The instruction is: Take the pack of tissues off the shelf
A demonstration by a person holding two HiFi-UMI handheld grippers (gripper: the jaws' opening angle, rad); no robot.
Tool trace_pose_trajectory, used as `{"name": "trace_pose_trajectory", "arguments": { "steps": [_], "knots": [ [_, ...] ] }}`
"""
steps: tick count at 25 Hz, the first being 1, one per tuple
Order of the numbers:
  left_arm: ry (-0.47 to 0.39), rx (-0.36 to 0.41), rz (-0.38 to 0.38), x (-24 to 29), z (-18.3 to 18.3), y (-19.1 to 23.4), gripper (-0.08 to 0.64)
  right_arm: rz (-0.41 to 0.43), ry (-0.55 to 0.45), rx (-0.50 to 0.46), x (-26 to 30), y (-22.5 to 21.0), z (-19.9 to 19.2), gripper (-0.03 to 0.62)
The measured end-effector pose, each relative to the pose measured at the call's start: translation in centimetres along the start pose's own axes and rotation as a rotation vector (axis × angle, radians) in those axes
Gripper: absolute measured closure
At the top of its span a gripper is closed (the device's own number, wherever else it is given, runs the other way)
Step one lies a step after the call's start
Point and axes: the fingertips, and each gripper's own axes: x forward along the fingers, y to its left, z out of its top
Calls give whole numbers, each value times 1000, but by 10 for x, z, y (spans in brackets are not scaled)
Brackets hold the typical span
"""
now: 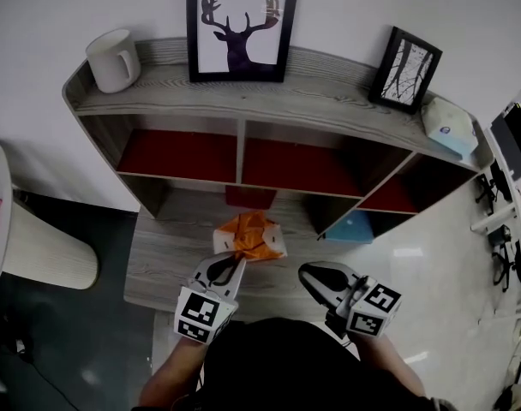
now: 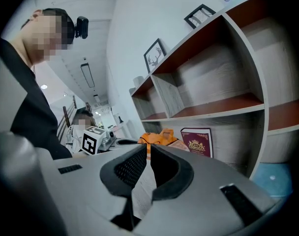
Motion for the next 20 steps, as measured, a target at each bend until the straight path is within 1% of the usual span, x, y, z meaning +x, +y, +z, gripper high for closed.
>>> {"name": "trace_pose_trajectory", "arguments": {
  "steps": [3, 7, 12, 16, 20],
  "knots": [
    [32, -15, 2, 2, -20, 2, 543, 1, 11, -4, 4, 4, -1, 571],
    [47, -51, 11, 5, -42, 11, 543, 7, 21, -11, 13, 7, -5, 571],
    [75, -105, 13, 7, -62, 18, 543, 9, 55, 22, 29, 3, -23, 571],
    [121, -114, 2, 14, -84, 21, 543, 11, 64, 33, 36, 5, -29, 571],
    [134, -118, -27, 19, -91, 19, 543, -2, 55, 36, 37, 5, -29, 571]
  ]
}}
